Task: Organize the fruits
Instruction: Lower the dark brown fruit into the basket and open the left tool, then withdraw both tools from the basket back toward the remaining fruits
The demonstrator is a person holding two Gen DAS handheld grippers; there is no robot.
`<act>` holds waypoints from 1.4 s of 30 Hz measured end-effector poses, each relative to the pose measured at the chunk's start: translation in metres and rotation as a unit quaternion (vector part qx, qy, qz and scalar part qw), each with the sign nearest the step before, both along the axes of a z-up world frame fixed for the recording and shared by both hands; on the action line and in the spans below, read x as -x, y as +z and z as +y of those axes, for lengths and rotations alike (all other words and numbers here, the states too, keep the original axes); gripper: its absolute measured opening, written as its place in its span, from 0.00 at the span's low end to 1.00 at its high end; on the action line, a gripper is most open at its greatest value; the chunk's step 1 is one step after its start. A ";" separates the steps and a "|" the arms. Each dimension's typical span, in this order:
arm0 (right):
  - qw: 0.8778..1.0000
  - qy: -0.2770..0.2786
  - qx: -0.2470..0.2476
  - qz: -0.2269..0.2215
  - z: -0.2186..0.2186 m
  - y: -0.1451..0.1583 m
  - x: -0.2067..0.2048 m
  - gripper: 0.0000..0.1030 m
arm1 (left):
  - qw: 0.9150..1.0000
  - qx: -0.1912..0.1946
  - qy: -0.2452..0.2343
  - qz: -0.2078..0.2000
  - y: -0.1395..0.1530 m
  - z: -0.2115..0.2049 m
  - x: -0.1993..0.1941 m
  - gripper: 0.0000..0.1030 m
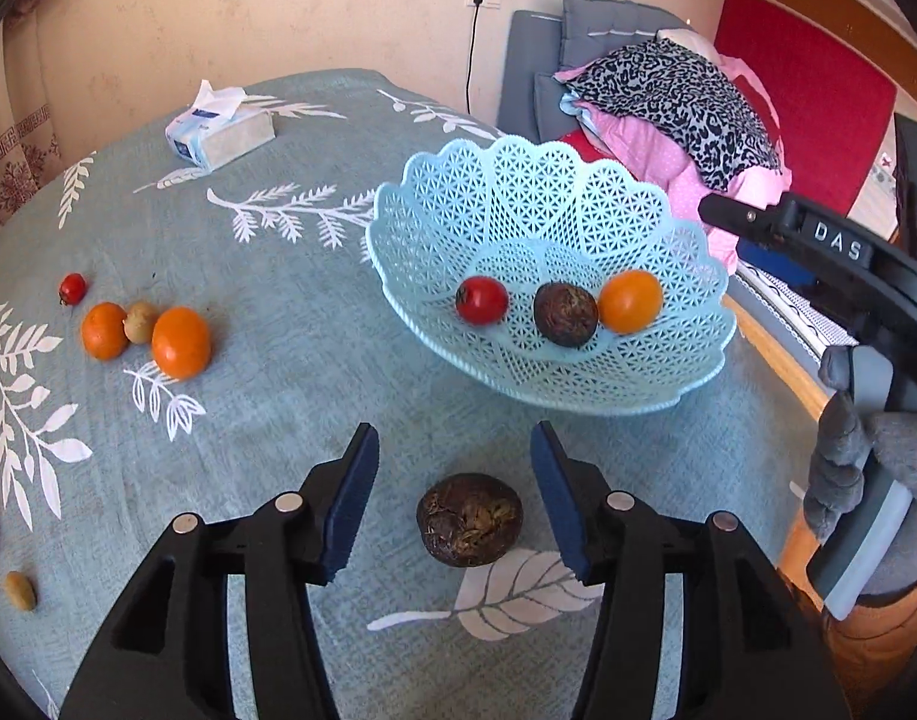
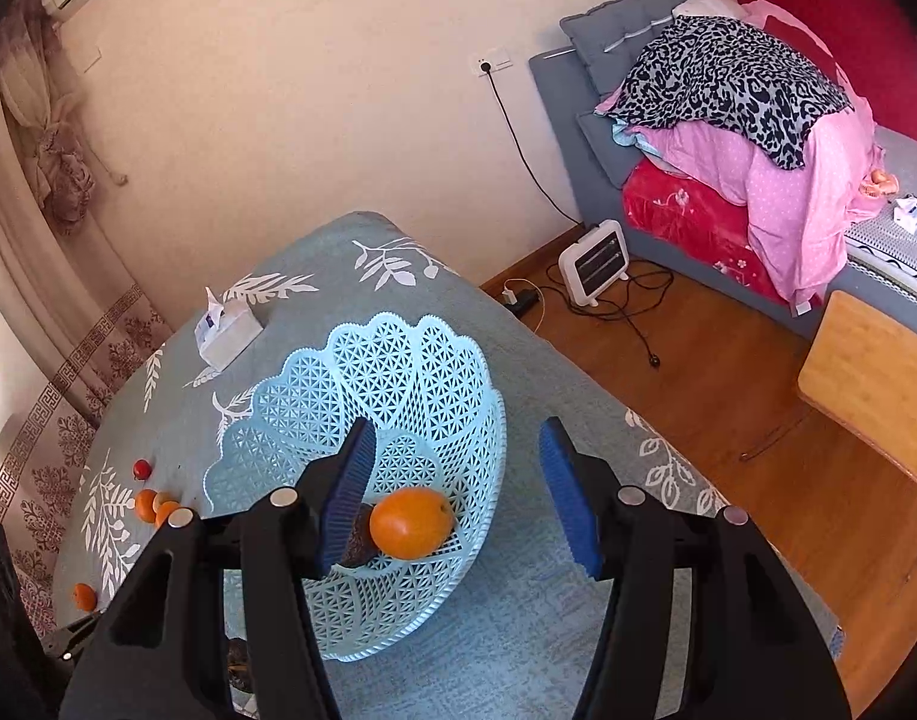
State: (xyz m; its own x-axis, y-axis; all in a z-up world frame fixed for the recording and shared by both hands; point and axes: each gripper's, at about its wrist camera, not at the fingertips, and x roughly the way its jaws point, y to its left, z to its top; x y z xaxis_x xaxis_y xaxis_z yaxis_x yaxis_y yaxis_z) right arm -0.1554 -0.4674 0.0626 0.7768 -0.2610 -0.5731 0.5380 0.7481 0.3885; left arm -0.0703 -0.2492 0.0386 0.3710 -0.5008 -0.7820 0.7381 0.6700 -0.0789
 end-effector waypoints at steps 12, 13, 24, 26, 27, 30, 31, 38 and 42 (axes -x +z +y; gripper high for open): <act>1.000 0.011 -0.002 0.005 0.005 -0.002 -0.004 0.57 | 0.999 -0.042 -0.016 -0.007 -0.032 -0.003 0.017 0.43; 1.000 0.011 -0.002 0.005 0.005 -0.002 -0.004 0.57 | 0.999 -0.042 -0.017 -0.008 -0.031 -0.004 0.018 0.42; 1.000 0.010 -0.004 -0.004 0.004 0.001 0.000 0.57 | 0.999 -0.005 -0.028 -0.033 0.012 -0.003 0.025 0.42; 1.000 0.010 -0.004 -0.005 0.005 0.002 0.001 0.57 | 0.999 0.002 -0.033 -0.042 0.021 -0.010 0.025 0.42; 1.000 0.010 -0.004 -0.005 0.004 0.002 0.001 0.57 | 0.998 0.004 -0.035 -0.046 0.024 -0.014 0.025 0.42; 1.000 0.009 -0.004 -0.006 0.004 0.002 0.001 0.57 | 0.998 0.011 -0.036 -0.057 0.031 -0.027 0.020 0.42; 1.000 0.009 -0.005 -0.006 0.004 0.002 0.002 0.57 | 0.998 0.012 -0.035 -0.057 0.031 -0.032 0.017 0.42; 1.000 0.013 -0.006 -0.004 0.004 0.000 -0.001 0.57 | 0.998 0.013 -0.037 -0.047 0.022 -0.049 0.003 0.44; 1.000 0.013 -0.006 -0.004 0.005 -0.001 -0.001 0.57 | 0.999 0.019 -0.019 -0.044 0.022 -0.042 -0.003 0.60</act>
State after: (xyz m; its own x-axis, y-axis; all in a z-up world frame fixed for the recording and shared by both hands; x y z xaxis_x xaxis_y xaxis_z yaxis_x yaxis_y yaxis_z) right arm -0.1542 -0.4629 0.0620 0.7873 -0.2339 -0.5705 0.5156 0.7571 0.4011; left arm -0.0678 -0.2915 0.0603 0.4180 -0.5441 -0.7274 0.7686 0.6388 -0.0361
